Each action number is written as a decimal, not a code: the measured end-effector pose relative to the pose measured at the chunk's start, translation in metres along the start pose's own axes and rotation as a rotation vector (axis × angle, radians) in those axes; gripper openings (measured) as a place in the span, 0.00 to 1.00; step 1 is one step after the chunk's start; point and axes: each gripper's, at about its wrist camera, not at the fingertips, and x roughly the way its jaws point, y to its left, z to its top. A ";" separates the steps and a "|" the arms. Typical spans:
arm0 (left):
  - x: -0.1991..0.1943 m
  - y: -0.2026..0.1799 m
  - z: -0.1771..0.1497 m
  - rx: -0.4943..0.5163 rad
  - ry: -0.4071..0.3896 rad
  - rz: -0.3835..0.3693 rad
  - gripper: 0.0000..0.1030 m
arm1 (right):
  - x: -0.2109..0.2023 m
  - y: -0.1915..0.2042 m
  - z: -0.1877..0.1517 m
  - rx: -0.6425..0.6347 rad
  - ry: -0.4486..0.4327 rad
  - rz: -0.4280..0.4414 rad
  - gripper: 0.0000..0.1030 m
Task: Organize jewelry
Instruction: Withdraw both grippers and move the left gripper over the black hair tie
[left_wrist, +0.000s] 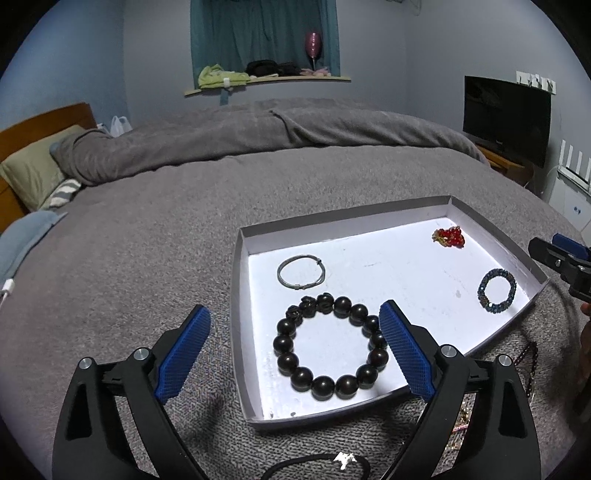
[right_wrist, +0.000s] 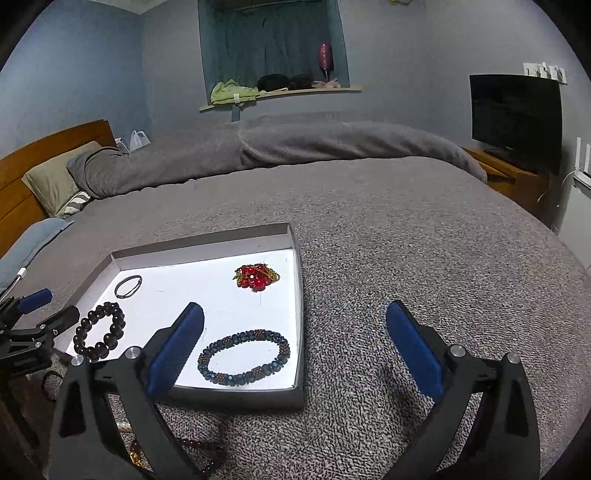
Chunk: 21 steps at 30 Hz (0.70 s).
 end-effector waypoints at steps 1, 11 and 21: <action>-0.002 0.001 0.000 -0.002 -0.003 0.000 0.90 | -0.001 0.000 -0.001 -0.001 -0.002 -0.001 0.95; -0.018 0.002 -0.008 -0.017 -0.022 0.008 0.90 | -0.015 0.004 -0.009 -0.018 -0.015 -0.010 0.95; -0.040 0.017 -0.024 -0.055 -0.048 0.030 0.90 | -0.039 0.003 -0.022 -0.016 -0.039 -0.018 0.95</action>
